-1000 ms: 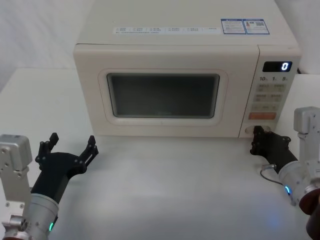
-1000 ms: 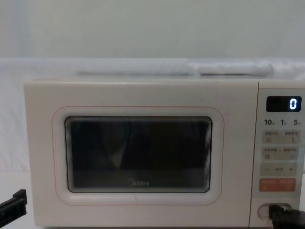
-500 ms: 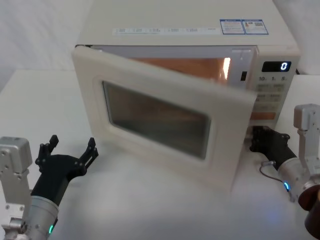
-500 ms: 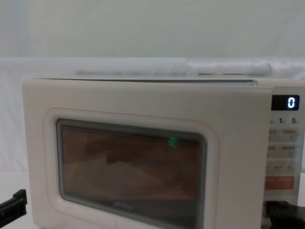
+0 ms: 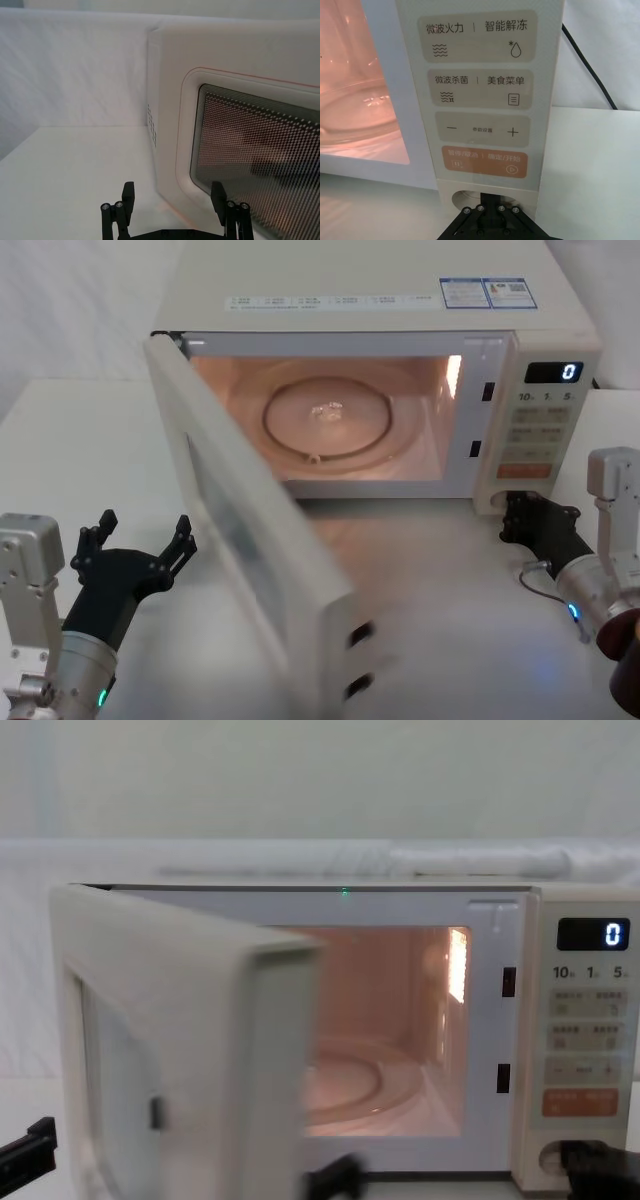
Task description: Press the button to open the microwave door with one hand; close the microwave door with the other hand.
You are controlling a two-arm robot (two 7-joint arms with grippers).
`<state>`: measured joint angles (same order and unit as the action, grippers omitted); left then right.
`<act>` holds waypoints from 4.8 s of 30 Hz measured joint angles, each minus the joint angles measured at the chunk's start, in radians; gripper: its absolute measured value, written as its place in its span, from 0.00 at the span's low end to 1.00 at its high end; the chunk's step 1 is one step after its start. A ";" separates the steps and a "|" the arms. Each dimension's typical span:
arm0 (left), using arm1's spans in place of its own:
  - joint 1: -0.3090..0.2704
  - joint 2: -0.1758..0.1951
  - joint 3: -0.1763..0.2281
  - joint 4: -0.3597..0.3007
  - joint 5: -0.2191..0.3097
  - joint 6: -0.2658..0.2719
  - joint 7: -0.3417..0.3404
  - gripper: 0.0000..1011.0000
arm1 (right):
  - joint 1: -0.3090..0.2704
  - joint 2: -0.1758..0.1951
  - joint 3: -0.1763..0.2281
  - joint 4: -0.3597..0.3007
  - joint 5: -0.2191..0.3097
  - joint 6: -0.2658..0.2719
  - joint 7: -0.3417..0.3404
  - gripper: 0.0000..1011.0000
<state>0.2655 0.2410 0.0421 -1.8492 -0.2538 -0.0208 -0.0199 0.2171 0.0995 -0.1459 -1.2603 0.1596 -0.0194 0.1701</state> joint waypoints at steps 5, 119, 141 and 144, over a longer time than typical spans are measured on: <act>0.000 0.000 0.000 0.000 0.000 0.000 0.000 0.99 | -0.014 0.004 -0.001 -0.019 -0.001 0.009 -0.002 0.00; 0.000 0.000 0.000 0.000 0.000 0.000 0.000 0.99 | -0.187 0.239 0.075 -0.374 0.156 0.132 0.132 0.75; 0.000 0.000 0.000 0.000 0.000 0.000 0.000 0.99 | -0.187 0.239 0.075 -0.374 0.156 0.132 0.131 0.99; 0.000 0.000 0.000 0.000 0.000 0.000 0.000 0.99 | -0.187 0.239 0.075 -0.374 0.156 0.132 0.131 0.99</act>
<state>0.2655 0.2409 0.0421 -1.8492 -0.2538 -0.0208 -0.0199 0.0299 0.3383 -0.0712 -1.6347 0.3151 0.1122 0.3012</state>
